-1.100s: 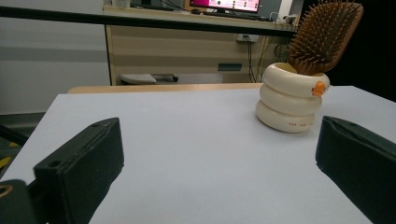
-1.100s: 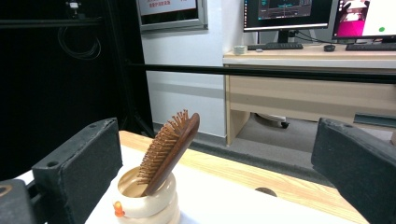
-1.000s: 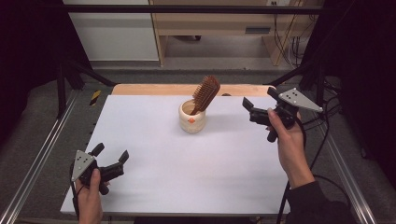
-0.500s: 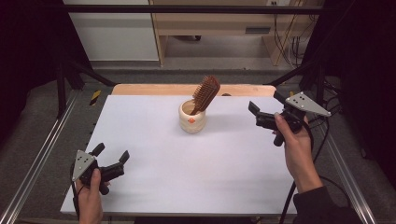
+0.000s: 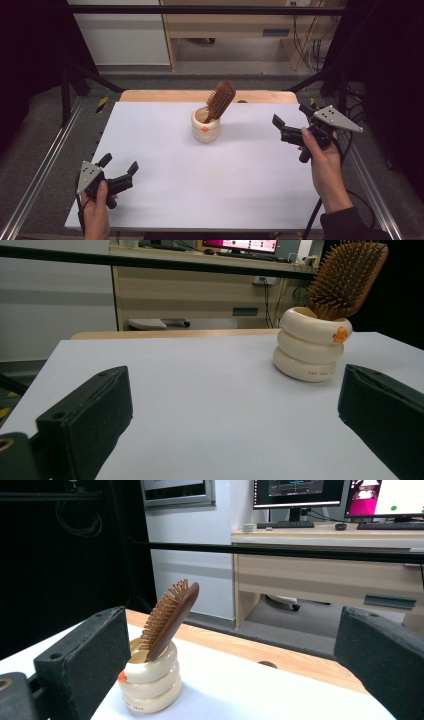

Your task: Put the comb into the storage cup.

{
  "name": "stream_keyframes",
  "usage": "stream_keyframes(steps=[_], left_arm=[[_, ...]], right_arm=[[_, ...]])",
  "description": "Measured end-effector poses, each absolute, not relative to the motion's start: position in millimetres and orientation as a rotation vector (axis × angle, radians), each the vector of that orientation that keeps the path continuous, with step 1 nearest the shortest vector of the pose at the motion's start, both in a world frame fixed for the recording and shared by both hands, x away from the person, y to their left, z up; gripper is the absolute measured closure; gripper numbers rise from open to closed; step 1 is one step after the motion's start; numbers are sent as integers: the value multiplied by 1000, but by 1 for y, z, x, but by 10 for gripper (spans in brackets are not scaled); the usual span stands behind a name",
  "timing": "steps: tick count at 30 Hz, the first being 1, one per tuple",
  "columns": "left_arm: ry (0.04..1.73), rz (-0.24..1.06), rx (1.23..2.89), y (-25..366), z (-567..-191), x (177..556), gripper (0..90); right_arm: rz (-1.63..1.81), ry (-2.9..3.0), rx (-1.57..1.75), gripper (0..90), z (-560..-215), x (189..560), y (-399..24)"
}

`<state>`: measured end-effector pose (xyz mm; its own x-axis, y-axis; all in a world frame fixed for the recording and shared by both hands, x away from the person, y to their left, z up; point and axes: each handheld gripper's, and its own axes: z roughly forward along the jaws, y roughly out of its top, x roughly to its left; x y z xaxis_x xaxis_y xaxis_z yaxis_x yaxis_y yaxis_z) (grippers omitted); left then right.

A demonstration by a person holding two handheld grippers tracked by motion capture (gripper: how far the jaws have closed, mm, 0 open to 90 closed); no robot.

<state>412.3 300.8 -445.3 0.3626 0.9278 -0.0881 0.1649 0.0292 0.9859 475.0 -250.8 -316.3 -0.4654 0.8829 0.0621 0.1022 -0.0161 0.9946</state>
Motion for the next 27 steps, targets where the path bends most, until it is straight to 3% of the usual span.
stream_keyframes(steps=[27], left_arm=[[1056,799,1440,300,-446,412,10]], right_arm=[[1525,1616,1098,19,-347,450,-274]])
